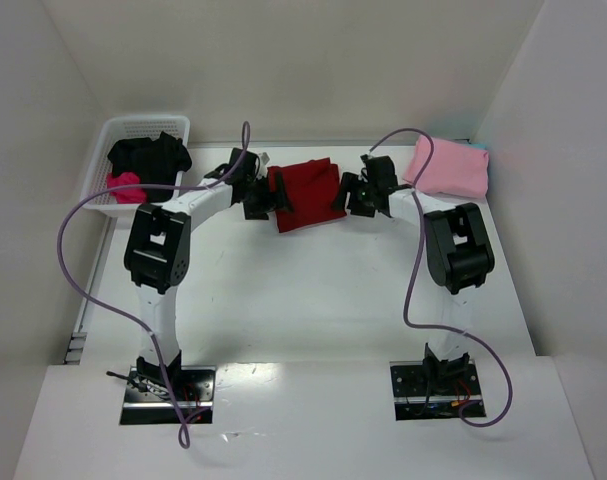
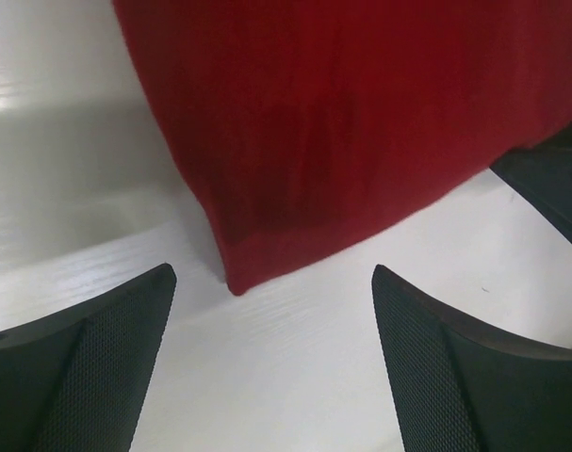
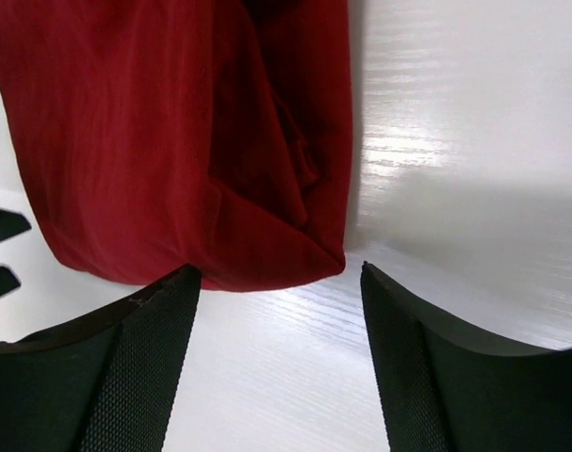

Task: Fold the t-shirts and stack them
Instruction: Fold the long partially folded tshirt into a neat square

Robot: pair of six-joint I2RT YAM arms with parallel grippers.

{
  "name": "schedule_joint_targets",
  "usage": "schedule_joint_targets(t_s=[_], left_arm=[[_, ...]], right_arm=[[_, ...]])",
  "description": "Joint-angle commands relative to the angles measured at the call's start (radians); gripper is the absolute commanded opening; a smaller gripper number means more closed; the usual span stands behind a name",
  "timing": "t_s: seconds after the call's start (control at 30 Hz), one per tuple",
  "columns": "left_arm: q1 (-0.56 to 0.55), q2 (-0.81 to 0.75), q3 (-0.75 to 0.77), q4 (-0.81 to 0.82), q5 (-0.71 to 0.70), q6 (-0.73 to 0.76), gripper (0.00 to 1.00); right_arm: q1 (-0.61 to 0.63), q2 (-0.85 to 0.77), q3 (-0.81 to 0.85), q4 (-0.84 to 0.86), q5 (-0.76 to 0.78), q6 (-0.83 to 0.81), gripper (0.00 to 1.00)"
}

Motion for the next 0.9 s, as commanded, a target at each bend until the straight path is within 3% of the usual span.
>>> schedule_joint_targets(t_s=[0.0, 0.13, 0.17, 0.2, 0.4, 0.6, 0.7, 0.77, 0.87], left_arm=[[0.005, 0.02, -0.01, 0.045, -0.033, -0.025, 0.92], [0.005, 0.04, 0.013, 0.045, -0.055, -0.025, 0.86], [0.005, 0.04, 0.013, 0.045, -0.055, -0.025, 0.84], [0.005, 0.04, 0.013, 0.035, -0.055, -0.025, 0.84], [-0.004, 0.04, 0.004, 0.035, -0.055, -0.034, 0.84], [-0.004, 0.04, 0.03, 0.008, -0.055, -0.034, 0.89], [-0.004, 0.031, 0.03, -0.005, -0.055, -0.034, 0.92], [-0.004, 0.031, 0.03, -0.005, -0.055, -0.034, 0.95], [-0.004, 0.031, 0.03, -0.005, -0.064, -0.034, 0.96]], right_arm=[[-0.007, 0.01, 0.003, 0.048, -0.039, -0.001, 0.72], [-0.007, 0.033, 0.013, 0.048, -0.039, 0.009, 0.54], [-0.007, 0.033, 0.013, 0.048, -0.039, 0.009, 0.42], [-0.007, 0.033, 0.013, 0.048, -0.039, 0.009, 0.37], [-0.007, 0.042, 0.013, 0.025, 0.026, 0.03, 0.26], [-0.007, 0.062, 0.003, 0.003, 0.037, 0.048, 0.26], [-0.007, 0.071, 0.003, -0.008, 0.05, 0.048, 0.31], [-0.007, 0.062, 0.003, -0.017, 0.05, 0.048, 0.5], [-0.007, 0.038, 0.003, -0.017, 0.05, 0.029, 0.71]])
